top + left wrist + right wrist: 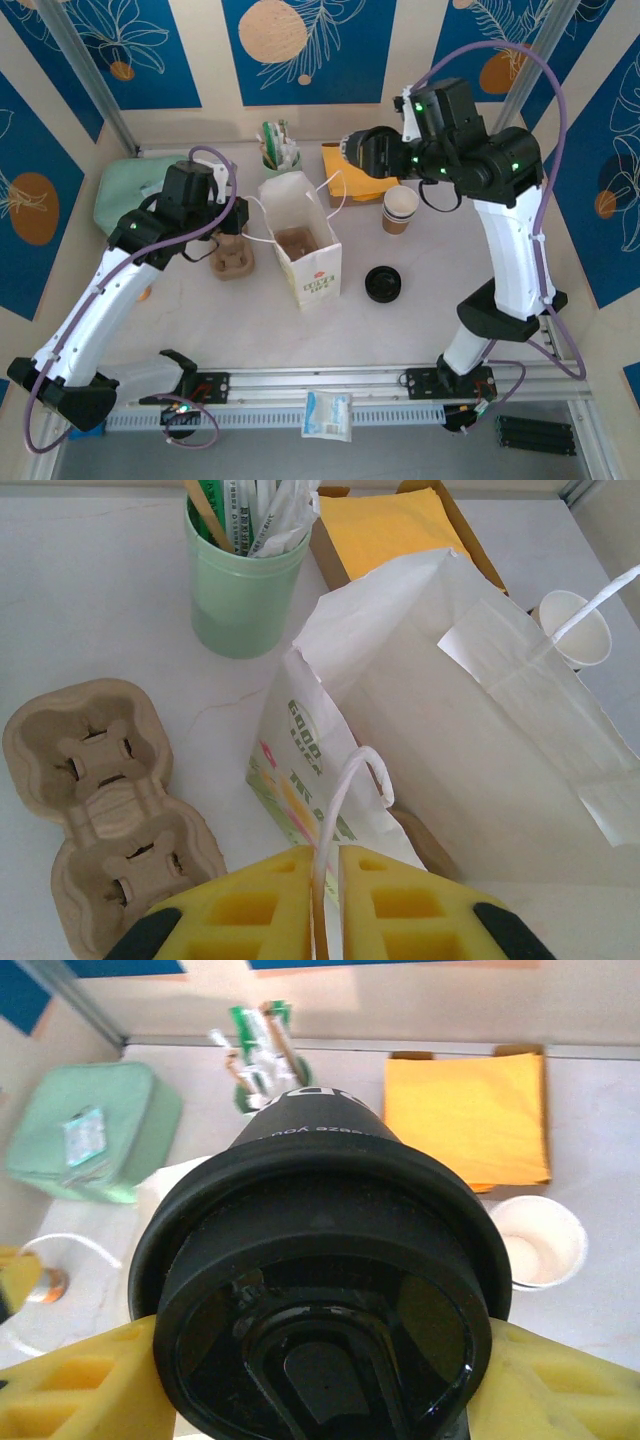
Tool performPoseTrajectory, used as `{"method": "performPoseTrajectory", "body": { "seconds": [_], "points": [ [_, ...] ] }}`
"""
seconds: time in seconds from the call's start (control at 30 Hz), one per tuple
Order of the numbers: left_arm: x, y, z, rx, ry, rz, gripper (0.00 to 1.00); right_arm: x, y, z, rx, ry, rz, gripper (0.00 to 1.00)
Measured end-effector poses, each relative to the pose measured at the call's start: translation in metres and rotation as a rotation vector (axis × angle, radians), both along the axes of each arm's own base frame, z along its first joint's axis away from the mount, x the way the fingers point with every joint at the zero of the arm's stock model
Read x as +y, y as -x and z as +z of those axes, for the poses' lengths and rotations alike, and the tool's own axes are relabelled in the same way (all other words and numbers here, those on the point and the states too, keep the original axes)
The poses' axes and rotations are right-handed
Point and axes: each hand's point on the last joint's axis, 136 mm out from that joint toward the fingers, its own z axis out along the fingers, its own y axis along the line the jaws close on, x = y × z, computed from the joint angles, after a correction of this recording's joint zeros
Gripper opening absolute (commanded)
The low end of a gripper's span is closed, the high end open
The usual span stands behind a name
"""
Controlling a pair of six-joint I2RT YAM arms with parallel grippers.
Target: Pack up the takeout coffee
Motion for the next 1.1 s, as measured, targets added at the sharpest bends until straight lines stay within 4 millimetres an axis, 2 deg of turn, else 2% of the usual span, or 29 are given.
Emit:
{"method": "performPoseTrajectory", "body": {
  "seconds": [0.27,0.43,0.6,0.73,0.87,1.1],
  "points": [
    [0.000,0.000,0.000,0.003,0.005,0.005,0.14,0.057,0.021,-0.008,0.036,-0.028,0.154,0.65],
    [0.000,0.000,-0.003,0.012,0.008,0.010,0.14,0.091,0.026,-0.031,0.100,-0.005,0.210,0.64],
    [-0.001,0.001,-0.006,0.019,0.012,0.005,0.14,0.117,0.028,-0.058,0.171,0.041,0.236,0.63],
    [-0.003,0.001,-0.009,0.024,0.017,-0.004,0.14,0.130,0.028,-0.080,0.228,0.087,0.243,0.63],
    [-0.005,0.001,-0.007,0.017,0.026,-0.008,0.14,0.135,0.029,-0.100,0.278,0.140,0.237,0.62],
    [-0.005,0.004,0.000,-0.009,0.045,-0.015,0.15,0.141,0.024,-0.119,0.299,0.197,0.210,0.62]
  ]
}}
